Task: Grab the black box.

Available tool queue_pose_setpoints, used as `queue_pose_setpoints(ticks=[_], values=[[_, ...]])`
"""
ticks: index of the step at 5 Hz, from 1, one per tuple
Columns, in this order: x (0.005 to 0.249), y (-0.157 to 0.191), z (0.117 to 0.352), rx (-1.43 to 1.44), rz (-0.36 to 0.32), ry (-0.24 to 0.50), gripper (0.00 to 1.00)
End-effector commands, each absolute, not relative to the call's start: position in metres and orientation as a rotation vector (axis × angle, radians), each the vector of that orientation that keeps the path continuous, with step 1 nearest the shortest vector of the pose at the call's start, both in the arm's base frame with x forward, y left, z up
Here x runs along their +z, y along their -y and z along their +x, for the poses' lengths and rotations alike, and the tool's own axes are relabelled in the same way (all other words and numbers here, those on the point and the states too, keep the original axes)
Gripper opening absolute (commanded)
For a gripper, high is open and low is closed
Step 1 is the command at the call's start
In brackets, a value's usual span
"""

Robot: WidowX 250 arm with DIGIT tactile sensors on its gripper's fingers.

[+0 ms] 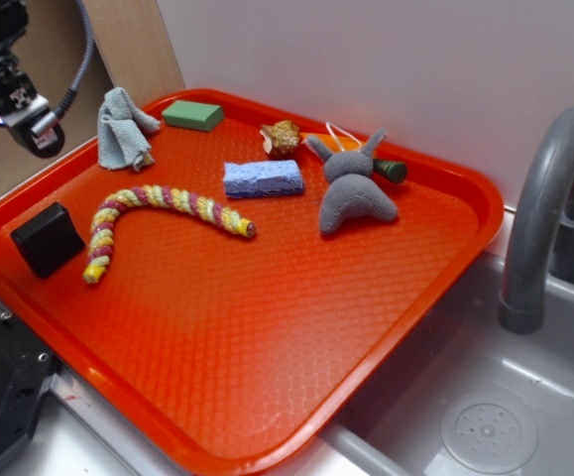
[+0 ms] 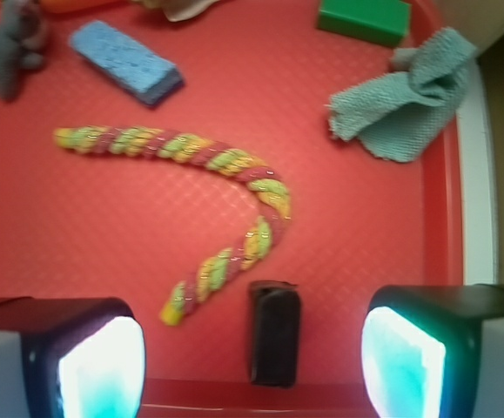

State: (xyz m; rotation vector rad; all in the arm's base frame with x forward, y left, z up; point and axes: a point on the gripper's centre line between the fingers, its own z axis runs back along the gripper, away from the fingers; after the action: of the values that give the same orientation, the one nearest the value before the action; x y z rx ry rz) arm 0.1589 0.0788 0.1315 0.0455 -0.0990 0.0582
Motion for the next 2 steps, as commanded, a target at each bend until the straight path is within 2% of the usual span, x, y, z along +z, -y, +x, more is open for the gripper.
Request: queue_pose_setpoints(ticks=[1, 2], values=[[0.090, -0.094, 0.148, 0.019, 0.068, 0.013, 1.00], [0.073, -0.092, 0.147, -0.009, 0.072, -0.012, 1.00]])
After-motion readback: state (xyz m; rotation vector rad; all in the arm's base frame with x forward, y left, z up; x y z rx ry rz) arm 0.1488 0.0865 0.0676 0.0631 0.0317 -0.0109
